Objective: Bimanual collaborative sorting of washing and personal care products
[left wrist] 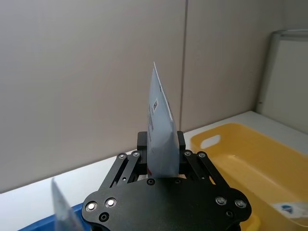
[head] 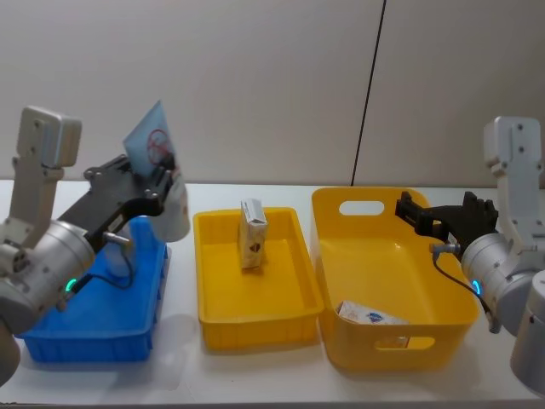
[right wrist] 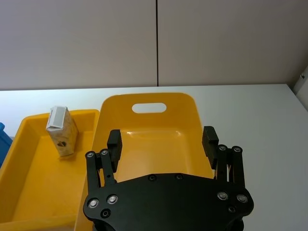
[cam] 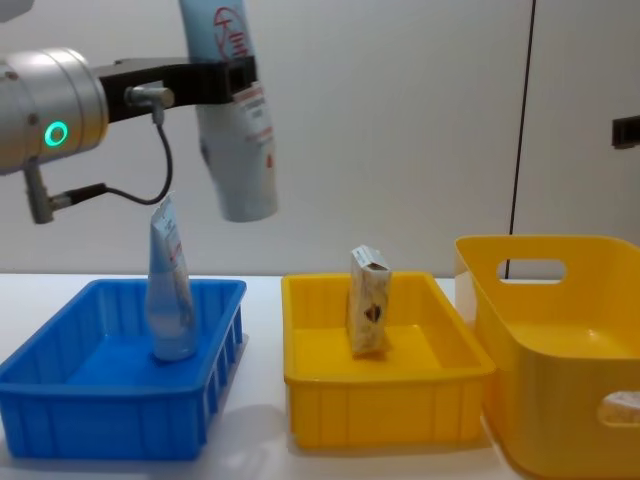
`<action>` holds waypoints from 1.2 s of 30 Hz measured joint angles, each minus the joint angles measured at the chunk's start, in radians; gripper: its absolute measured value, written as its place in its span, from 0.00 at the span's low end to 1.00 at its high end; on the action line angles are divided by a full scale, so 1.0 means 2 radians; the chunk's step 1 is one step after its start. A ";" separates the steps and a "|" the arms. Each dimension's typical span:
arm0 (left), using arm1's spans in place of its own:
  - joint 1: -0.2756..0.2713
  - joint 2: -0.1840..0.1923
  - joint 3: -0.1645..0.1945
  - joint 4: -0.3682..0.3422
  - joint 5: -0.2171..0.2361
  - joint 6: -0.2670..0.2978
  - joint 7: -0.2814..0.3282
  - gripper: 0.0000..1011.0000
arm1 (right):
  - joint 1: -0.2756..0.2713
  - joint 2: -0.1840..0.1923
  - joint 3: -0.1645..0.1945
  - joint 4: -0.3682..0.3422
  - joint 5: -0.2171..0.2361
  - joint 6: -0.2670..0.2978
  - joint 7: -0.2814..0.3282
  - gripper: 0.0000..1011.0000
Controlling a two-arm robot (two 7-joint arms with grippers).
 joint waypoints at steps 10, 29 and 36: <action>-0.035 -0.009 0.021 0.035 -0.026 -0.011 -0.060 0.28 | 0.000 0.000 0.000 0.000 0.000 0.000 0.000 0.99; -0.099 -0.035 0.065 0.109 -0.038 -0.033 -0.125 0.28 | -0.001 0.009 -0.003 -0.003 -0.001 0.002 0.013 0.99; -0.107 -0.039 0.070 0.118 -0.040 -0.036 -0.133 0.28 | -0.004 0.024 -0.009 -0.009 -0.002 0.007 0.033 0.99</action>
